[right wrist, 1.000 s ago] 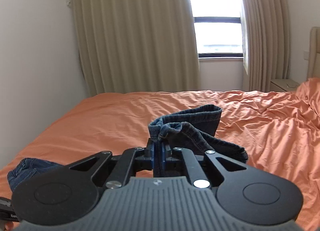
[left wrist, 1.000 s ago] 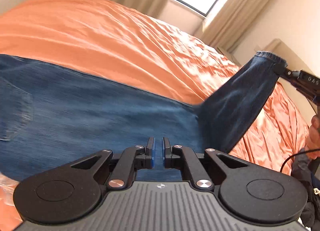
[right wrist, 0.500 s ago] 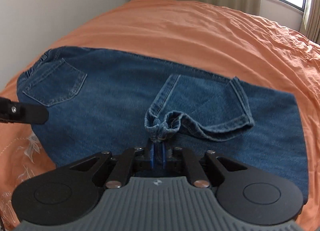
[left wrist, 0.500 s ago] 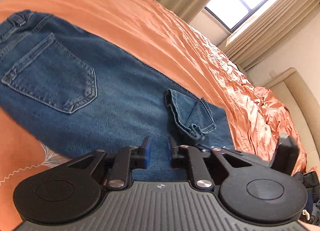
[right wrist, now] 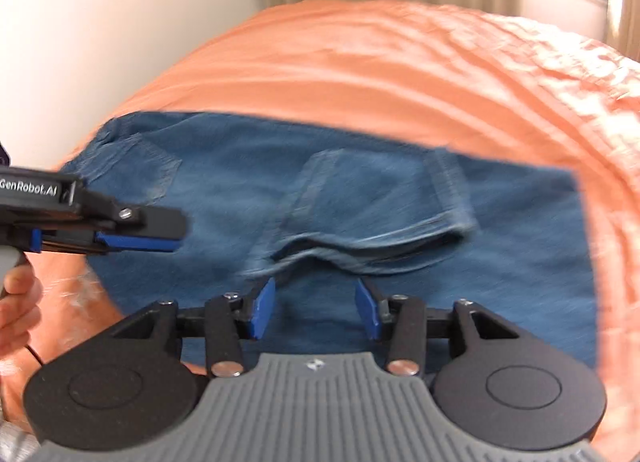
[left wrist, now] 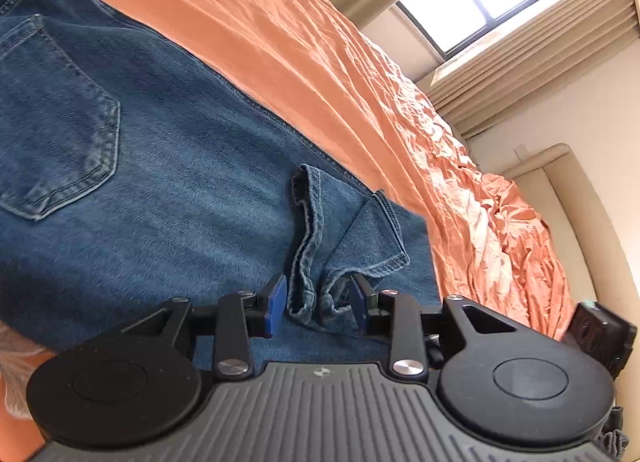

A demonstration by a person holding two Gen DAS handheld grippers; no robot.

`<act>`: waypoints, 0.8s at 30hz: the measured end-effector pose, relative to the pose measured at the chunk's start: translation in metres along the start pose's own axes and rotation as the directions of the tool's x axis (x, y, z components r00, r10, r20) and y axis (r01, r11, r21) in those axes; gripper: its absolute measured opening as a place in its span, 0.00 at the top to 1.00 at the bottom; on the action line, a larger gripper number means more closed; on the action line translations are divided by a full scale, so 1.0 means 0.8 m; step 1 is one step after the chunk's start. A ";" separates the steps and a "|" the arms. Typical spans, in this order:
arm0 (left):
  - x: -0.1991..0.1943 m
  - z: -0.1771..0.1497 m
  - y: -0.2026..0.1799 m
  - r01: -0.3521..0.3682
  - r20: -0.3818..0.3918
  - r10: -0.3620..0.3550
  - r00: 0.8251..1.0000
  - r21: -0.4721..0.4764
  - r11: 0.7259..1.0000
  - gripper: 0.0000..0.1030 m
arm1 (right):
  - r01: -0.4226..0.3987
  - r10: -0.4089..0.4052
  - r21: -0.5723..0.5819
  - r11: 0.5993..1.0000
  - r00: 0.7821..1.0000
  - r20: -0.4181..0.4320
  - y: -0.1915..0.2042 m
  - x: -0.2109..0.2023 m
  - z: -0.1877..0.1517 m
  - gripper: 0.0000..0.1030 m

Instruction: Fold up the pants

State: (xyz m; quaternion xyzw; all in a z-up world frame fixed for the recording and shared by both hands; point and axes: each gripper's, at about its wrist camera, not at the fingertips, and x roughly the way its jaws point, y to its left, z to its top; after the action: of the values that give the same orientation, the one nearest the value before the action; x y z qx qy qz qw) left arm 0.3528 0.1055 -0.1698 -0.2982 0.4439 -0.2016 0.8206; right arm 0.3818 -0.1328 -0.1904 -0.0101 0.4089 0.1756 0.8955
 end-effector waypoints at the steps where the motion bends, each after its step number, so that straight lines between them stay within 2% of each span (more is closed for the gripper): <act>1: 0.005 0.002 -0.001 -0.004 0.002 0.004 1.000 0.006 1.000 0.63 | 0.030 -0.030 -0.013 0.999 1.000 0.003 -0.013 -0.001 0.000 0.74; 4: 0.022 0.010 -0.003 -0.018 0.012 0.018 1.000 -0.003 1.000 0.63 | 0.129 -0.130 -0.038 0.991 0.991 -0.018 -0.055 0.009 0.003 0.79; 7: 0.039 0.019 -0.003 -0.038 0.022 0.038 0.999 -0.016 0.999 0.63 | 0.154 -0.157 -0.050 0.987 0.986 -0.059 -0.085 0.032 0.004 0.86; 10: 0.053 0.027 -0.004 -0.038 0.029 0.039 0.999 -0.030 0.999 0.63 | 0.101 -0.107 -0.086 0.991 0.992 -0.071 -0.088 0.055 0.006 0.88; 14: 0.061 0.036 -0.005 -0.024 0.055 0.026 0.998 -0.045 0.999 0.63 | 0.031 -0.038 -0.158 0.987 0.998 -0.045 -0.070 0.073 0.020 0.90; 18: 0.054 0.046 -0.002 -0.001 0.095 0.007 0.995 -0.070 0.998 0.63 | -0.075 0.077 -0.156 0.985 0.997 0.008 -0.052 0.072 0.045 0.90; 22: 0.046 0.055 0.005 0.033 0.136 -0.017 0.991 -0.119 0.992 0.63 | -0.124 0.136 -0.162 0.979 0.989 0.065 -0.033 0.066 0.061 0.89; 24: 0.045 0.058 0.006 0.039 0.145 -0.020 0.989 -0.130 0.991 0.63 | -0.123 0.137 -0.165 0.979 0.988 0.074 -0.027 0.064 0.064 0.89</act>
State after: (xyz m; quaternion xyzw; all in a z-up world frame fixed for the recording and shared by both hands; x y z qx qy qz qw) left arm 0.4116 0.1022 -0.1752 -0.3723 0.3916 -0.1619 0.8258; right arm 0.4569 -0.1291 -0.1968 -0.0474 0.3548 0.2662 0.8950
